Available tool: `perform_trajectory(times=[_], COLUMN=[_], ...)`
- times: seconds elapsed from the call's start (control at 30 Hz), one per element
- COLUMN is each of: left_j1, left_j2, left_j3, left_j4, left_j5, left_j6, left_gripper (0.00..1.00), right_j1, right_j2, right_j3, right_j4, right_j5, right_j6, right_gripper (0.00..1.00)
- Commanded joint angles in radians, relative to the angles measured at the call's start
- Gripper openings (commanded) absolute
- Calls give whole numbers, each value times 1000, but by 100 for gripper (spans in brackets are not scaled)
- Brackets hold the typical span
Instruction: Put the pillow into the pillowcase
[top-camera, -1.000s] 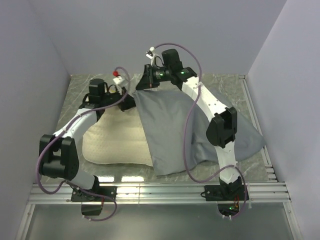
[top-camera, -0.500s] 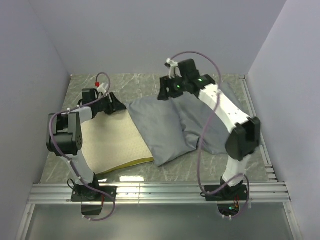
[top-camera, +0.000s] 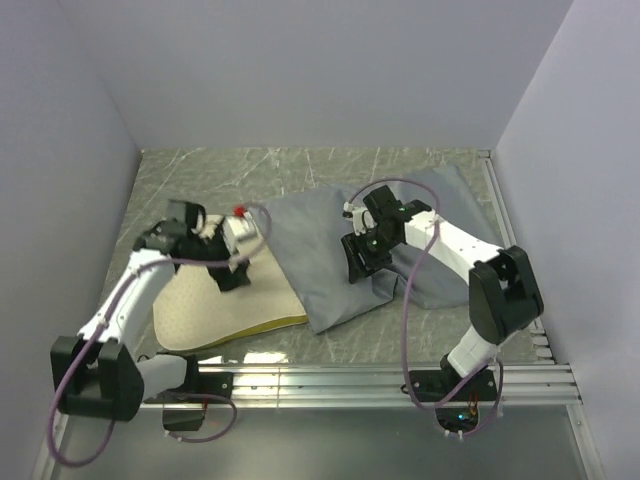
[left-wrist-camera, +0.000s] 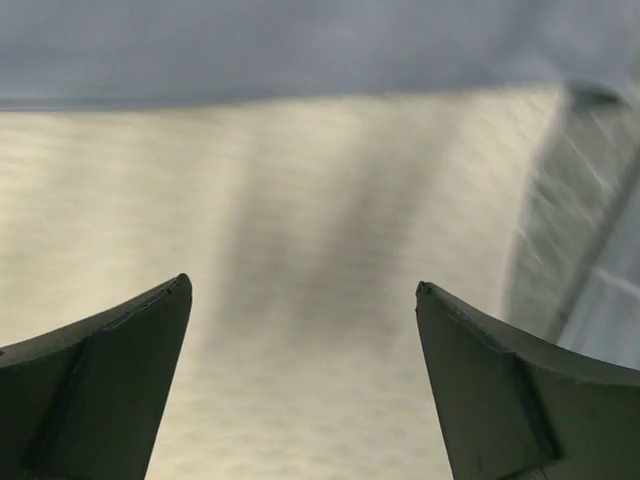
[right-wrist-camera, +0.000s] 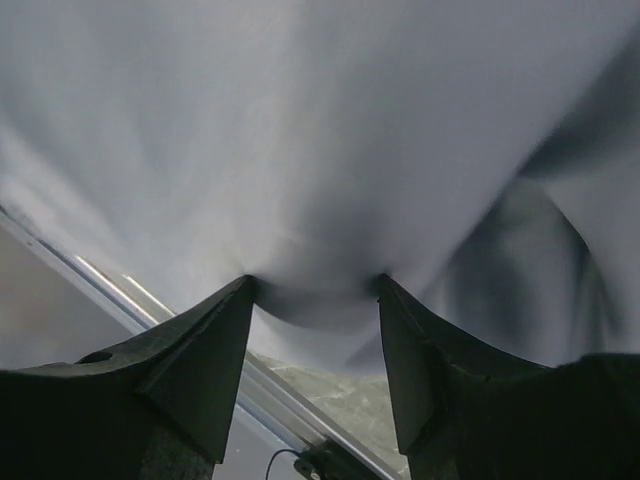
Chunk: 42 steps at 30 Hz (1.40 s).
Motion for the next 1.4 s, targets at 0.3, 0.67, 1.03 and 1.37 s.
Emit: perform_trajectory(times=[0.3, 0.67, 1.03, 1.37], left_j1=[-494, -496, -419, -401], left_j2=[-203, 292, 409, 400], left_j3=[-440, -102, 24, 31], left_j4=[228, 433, 456, 463], left_j5=[-410, -171, -39, -23], left_j6=[-124, -459, -625, -659], left_gripper=[77, 0, 0, 0], right_j1=[-39, -3, 144, 230], right_j2=[-164, -356, -287, -80], right_j3=[-1, -139, -202, -137], right_j4=[71, 116, 306, 272], right_j5=[-53, -31, 308, 530], right_j6=[41, 82, 113, 93], right_gripper=[58, 56, 82, 65])
